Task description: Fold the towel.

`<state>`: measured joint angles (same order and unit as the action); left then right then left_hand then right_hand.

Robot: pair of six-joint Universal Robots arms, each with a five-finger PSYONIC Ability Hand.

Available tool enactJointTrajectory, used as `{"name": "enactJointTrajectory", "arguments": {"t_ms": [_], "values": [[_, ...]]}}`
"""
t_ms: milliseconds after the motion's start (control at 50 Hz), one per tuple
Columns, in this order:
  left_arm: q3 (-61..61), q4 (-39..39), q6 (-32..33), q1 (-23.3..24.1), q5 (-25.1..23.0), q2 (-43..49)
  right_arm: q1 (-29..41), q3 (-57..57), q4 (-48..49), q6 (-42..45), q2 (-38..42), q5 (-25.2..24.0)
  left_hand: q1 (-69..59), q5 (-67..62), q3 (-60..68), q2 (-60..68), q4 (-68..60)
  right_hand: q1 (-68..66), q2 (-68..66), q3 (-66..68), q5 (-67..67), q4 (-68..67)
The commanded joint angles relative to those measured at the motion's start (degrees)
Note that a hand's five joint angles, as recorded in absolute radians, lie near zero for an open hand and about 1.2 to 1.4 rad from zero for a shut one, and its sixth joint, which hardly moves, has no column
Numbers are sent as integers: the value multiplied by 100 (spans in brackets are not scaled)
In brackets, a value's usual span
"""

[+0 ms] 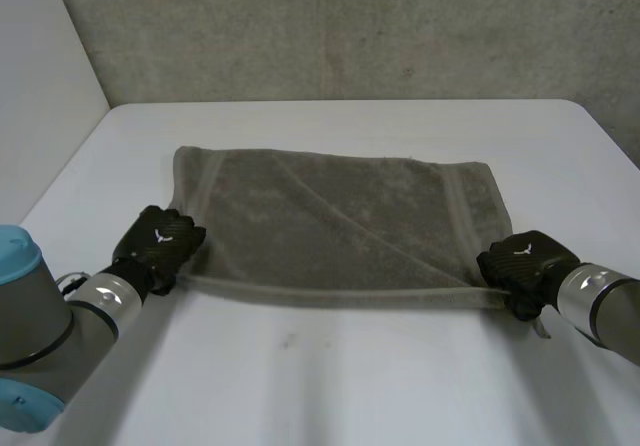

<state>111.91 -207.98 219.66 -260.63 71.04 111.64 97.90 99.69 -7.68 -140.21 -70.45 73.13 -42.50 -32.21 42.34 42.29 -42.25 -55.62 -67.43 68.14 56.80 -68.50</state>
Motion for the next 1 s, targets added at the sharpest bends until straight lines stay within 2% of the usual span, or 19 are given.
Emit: {"name": "enactJointTrajectory", "arguments": {"t_ms": [20, 160, 400, 440, 480, 600, 640, 660, 700, 720, 760, 780, 800, 820, 860, 880, 920, 980, 1000], "values": [[15, 30, -107, -40, 15, 130, -166, -20, 12, -279, 14, -220, -489, -518, 505, 510, -514, -2438, -1257, 1186, 1320, -1150], [-29, 30, -327, -347, 6, 200, -157, -20, 21, -305, 32, -229, -505, -534, 522, 526, -531, -2438, -1257, 1186, 1320, -1150], [-38, 12, -371, -365, 15, 385, -245, -29, 188, -349, 14, -220, -708, -736, 724, 729, -733, -2438, -1257, 1186, 1320, -1150], [-29, 12, -371, -365, 15, 385, -254, -29, 214, -367, 14, -211, -1263, -1291, 1279, 1284, -1288, -2438, -1257, 1186, 1320, -1150], [6, 30, -362, -383, 15, 324, -254, -38, 205, -367, 14, -202, -3740, -3769, 3756, 3761, -3765, -2438, -1257, 1186, 1320, -1150], [182, 214, -336, -480, 33, -116, -245, -64, 13, -192, -82, -106, -3750, -3779, 3766, 3771, -3775, -2438, -1257, 1186, 1320, -1150], [514, 704, -301, -550, 15, -885, -227, -47, -232, -34, -248, -106, -3750, -3779, 3766, 3771, -3775, -2438, -1257, 1186, 1320, -1150], [516, 706, -301, -550, 15, -889, -227, -47, -234, -33, -250, -106, -3750, -3779, 3766, 3771, -3775, -2438, -1257, 1186, 1320, -1150], [744, 1440, -240, -568, 6, -1633, -280, 23, -1082, 596, -661, -123, -3750, -3779, 3766, 3771, -3775, -2438, -1257, 1186, 1320, -1150], [744, 1445, -239, -568, 6, -1636, -280, 24, -1087, 600, -663, -123, -3750, -3779, 3766, 3771, -3775, -2438, -1257, 1186, 1320, -1150], [893, 2529, 215, -637, -2, -2292, -402, 190, -2110, 1588, -873, -97, -3750, -3779, 3766, 3771, -3775, -2438, -1257, 1186, 1320, -1150], [894, 2534, 218, -638, -2, -2296, -403, 191, -2115, 1593, -874, -97, -3750, -3779, 3766, 3771, -3775, -2438, -1257, 1186, 1320, -1150], [929, 3135, 627, -760, -2, -2565, -481, 260, -2611, 2080, -926, -27, -3750, -3779, 3766, 3771, -3775, -2438, -1257, 1186, 1320, -1150], [929, 3141, 631, -761, -2, -2568, -482, 261, -2616, 2085, -926, -27, -3750, -3779, 3766, 3771, -3775, -2438, -1257, 1186, 1320, -1150], [938, 4112, 1444, -1006, -20, -2892, -596, 331, -3386, 2881, -1075, 166, -3750, -3779, 3766, 3771, -3775, -2438, -1257, 1186, 1320, -1150], [938, 4116, 1448, -1007, -20, -2893, -596, 331, -3390, 2885, -1076, 167, -3750, -3779, 3766, 3771, -3775, -2438, -1257, 1186, 1320, -1150], [859, 4415, 1886, -1068, -168, -2964, -623, 183, -3460, 3017, -1181, 228, -3750, -3779, 3766, 3771, -3775, -2438, -1257, 1186, 1320, -1150], [797, 4319, 1888, -1104, -372, -2920, -596, 41, -3319, 2929, -1190, 211, -3750, -3779, 3766, 3771, -3775, -2438, -1257, 1186, 1320, -1150], [728, 4127, 1818, -1121, -580, -2893, -562, -72, -3145, 2833, -1181, 167, -3750, -3779, 3766, 3771, -3775, -2438, -1257, 1186, 1320, -1150]]}}
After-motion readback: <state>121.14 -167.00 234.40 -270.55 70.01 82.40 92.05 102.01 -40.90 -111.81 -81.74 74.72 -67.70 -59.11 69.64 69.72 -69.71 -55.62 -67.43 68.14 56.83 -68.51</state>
